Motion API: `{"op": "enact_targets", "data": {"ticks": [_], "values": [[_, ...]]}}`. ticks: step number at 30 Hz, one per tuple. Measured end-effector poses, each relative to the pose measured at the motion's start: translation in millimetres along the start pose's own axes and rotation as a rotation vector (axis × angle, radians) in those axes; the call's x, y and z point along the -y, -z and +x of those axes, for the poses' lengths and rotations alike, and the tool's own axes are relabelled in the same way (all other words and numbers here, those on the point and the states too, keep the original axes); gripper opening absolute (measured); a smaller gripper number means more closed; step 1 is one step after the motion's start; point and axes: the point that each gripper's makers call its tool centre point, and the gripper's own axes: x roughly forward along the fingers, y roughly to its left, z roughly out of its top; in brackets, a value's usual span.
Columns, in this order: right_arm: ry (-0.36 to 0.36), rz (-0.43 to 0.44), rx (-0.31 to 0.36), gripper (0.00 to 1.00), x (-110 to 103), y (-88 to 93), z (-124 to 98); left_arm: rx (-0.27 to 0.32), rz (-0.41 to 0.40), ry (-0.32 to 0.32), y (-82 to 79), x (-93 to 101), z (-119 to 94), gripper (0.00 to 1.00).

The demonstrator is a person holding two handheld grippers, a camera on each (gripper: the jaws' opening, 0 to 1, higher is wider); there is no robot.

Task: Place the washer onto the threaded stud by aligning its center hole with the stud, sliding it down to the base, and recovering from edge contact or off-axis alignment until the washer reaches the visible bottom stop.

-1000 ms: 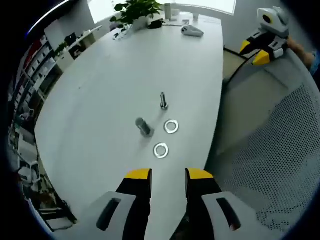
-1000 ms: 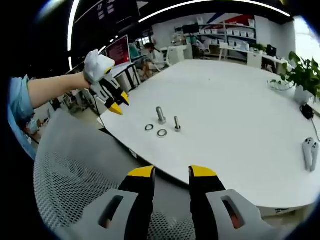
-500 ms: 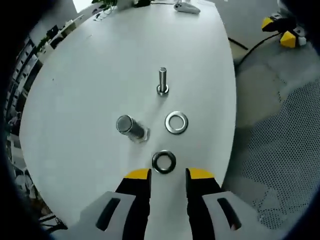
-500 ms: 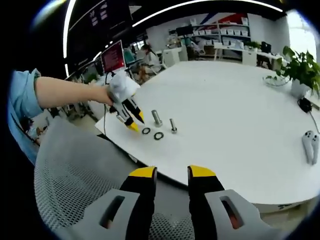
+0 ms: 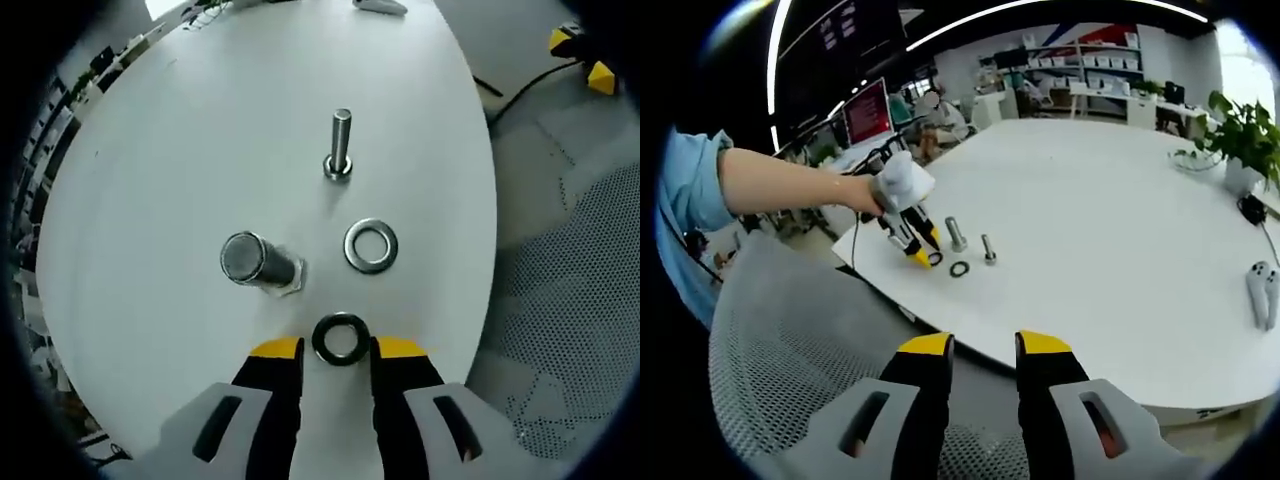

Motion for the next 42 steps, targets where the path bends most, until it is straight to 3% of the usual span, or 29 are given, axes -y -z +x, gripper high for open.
{"op": "enact_targets", "data": {"ticks": [2, 3, 6, 16, 28, 42], "values": [[-0.002, -0.001, -0.001, 0.27, 0, 0.2, 0, -0.002, 0.126, -0.027, -0.5, -1.5, 0, 0.23], [-0.003, -0.001, 0.0, 0.27, 0, 0.1, 0, 0.024, 0.18, -0.008, -4.3, 2.3, 1, 0.23], [-0.002, 0.002, 0.001, 0.27, 0, 0.2, 0, 0.029, 0.098, -0.006, -3.8, 0.4, 1, 0.23], [0.002, 0.01, 0.009, 0.27, 0, -0.5, 0, -0.018, 0.149, 0.006, -3.2, -0.1, 3, 0.21], [0.004, 0.019, 0.02, 0.26, 1, -1.6, 0, -0.017, 0.131, -0.019, -2.3, -4.2, 2, 0.19], [0.002, 0.018, 0.025, 0.26, 0, -2.2, -1, -0.028, 0.108, -0.047, -4.4, -16.2, -22, 0.19]]}}
